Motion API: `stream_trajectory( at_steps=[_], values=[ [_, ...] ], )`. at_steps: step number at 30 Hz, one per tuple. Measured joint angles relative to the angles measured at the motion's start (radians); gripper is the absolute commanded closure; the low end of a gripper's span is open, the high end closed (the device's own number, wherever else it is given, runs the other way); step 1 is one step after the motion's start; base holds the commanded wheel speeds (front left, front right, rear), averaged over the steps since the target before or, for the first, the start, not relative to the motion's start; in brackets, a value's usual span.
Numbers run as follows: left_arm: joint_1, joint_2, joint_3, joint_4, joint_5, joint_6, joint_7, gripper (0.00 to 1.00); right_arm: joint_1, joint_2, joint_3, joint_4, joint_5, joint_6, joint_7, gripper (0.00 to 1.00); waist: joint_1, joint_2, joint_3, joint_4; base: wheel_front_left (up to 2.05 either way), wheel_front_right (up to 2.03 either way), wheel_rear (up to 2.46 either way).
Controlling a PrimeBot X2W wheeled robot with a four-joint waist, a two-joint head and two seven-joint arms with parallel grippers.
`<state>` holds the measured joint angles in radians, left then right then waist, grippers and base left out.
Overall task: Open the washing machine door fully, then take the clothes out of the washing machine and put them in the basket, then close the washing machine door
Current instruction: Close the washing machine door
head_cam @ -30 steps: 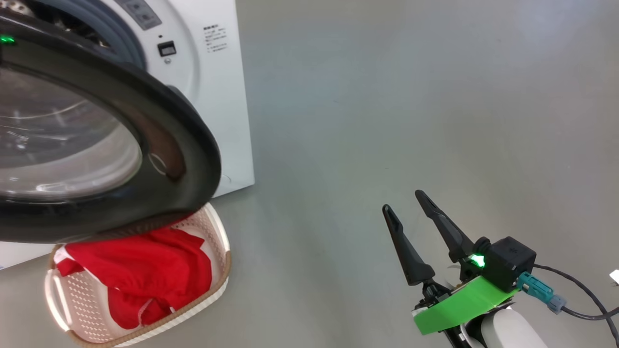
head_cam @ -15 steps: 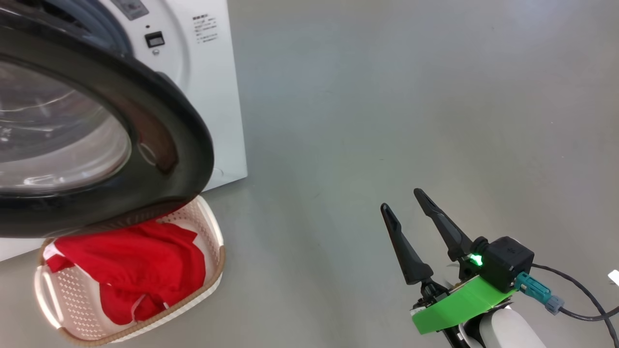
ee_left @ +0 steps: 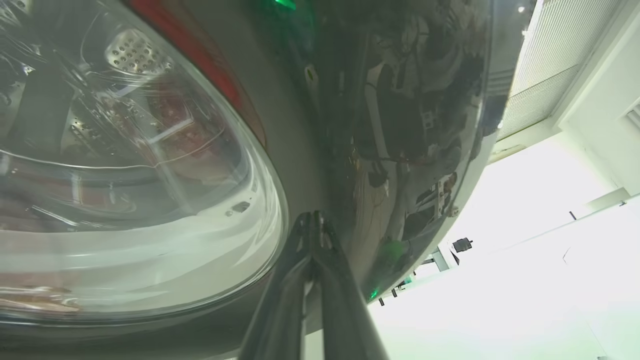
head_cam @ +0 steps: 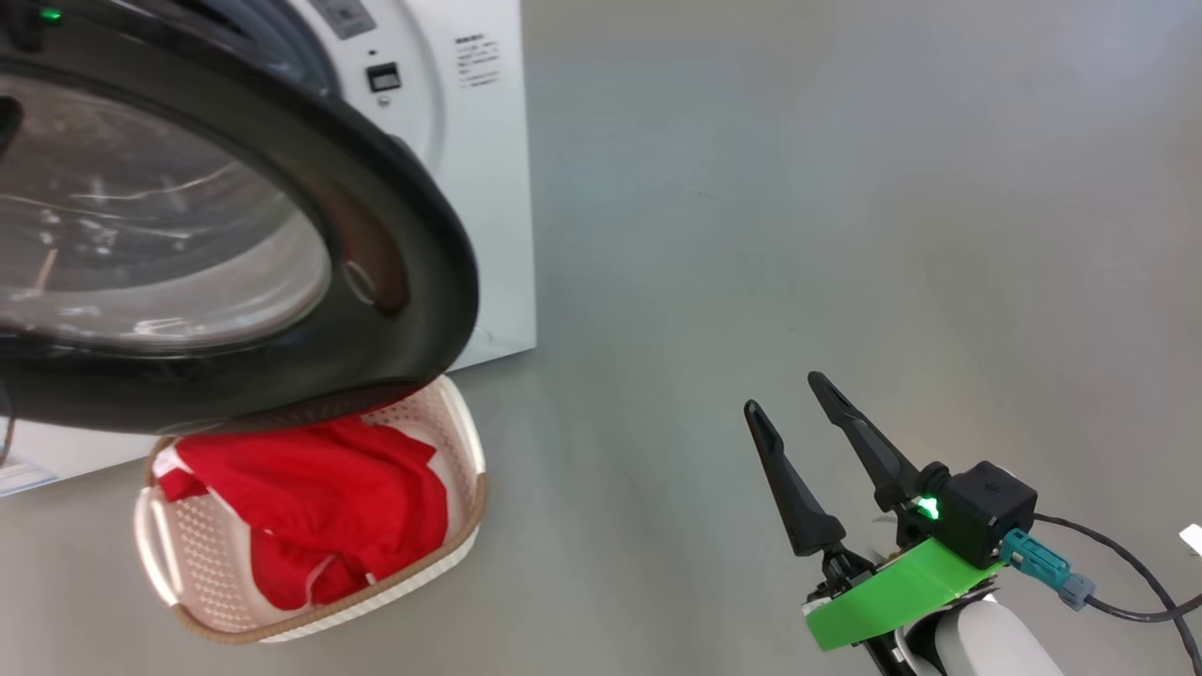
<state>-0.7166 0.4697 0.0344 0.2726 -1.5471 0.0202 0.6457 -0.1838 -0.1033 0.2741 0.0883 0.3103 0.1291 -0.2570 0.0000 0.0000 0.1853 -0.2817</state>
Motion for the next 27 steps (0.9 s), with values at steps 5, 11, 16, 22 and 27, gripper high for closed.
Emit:
stream_trajectory(
  at_steps=[5,11,16,22,27],
  values=[
    [0.038,0.0,-0.01,-0.033,0.012,-0.012,0.001,0.5,0.0,-0.013,0.0,0.005,0.0,0.0,0.0,0.0,0.0,-0.0001,-0.011,0.036,0.0,0.0,0.0],
    [0.09,-0.001,-0.017,-0.078,0.018,-0.034,0.001,0.0,0.0,-0.028,-0.014,0.01,0.0,0.0,0.0,0.0,0.0,0.0,-0.025,0.082,0.0,0.0,0.0],
    [0.151,0.001,-0.03,-0.114,0.075,-0.061,-0.03,0.0,-0.001,-0.036,-0.03,0.009,0.0,0.0,0.0,0.0,0.0,0.0,-0.041,0.12,0.0,0.0,0.0],
    [0.223,0.011,-0.047,-0.147,0.166,-0.097,-0.098,0.0,0.0,-0.053,-0.035,0.009,0.002,0.0,0.0,0.0,0.0,0.0,-0.064,0.159,0.0,0.0,0.0],
    [0.282,0.027,-0.054,-0.162,0.246,-0.123,-0.177,0.0,0.0,-0.055,-0.041,0.009,0.005,0.0,0.0,0.0,0.0,0.0,-0.085,0.185,0.0,0.0,0.0]
  ],
)
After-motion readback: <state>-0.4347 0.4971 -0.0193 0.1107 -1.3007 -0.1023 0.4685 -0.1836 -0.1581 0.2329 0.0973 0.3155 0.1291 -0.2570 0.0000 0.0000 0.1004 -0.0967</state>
